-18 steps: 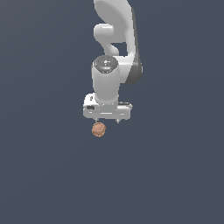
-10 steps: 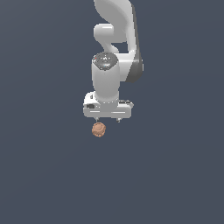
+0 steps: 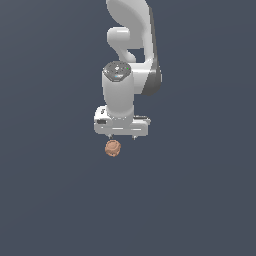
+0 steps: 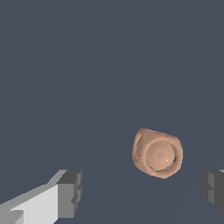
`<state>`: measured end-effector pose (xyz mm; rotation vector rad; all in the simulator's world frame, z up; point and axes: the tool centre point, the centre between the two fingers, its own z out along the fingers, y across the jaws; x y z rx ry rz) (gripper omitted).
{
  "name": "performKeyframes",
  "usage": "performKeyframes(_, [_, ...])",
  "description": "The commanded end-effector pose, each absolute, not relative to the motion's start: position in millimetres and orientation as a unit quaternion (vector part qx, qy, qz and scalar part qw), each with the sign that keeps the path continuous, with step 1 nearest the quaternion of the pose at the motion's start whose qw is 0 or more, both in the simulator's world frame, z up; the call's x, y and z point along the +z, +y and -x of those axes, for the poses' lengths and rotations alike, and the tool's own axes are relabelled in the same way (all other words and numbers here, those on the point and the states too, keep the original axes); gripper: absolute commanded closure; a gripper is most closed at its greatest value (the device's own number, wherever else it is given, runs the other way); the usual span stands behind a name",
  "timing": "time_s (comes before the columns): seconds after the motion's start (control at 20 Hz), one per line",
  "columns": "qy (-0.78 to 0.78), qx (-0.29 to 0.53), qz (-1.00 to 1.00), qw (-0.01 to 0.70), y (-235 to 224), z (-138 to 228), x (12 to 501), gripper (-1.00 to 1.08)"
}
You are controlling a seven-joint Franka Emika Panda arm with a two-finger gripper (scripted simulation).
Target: Pick up the object and move it to a goal position.
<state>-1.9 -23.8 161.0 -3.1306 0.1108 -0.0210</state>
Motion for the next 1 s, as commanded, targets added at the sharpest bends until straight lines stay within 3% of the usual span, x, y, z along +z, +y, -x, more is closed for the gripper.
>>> performKeyframes(0.0, [0.053, -0.005, 0.999, 0.004, -32.5, 4.3, 149.8, -0.92])
performKeyframes(0.45, [0.141, -0.001, 0.990, 0.001, -73.8, 19.9, 97.8, -0.92])
performKeyframes(0.95, [0.153, 0.001, 0.988, 0.000, -79.7, 23.2, 85.2, -0.92])
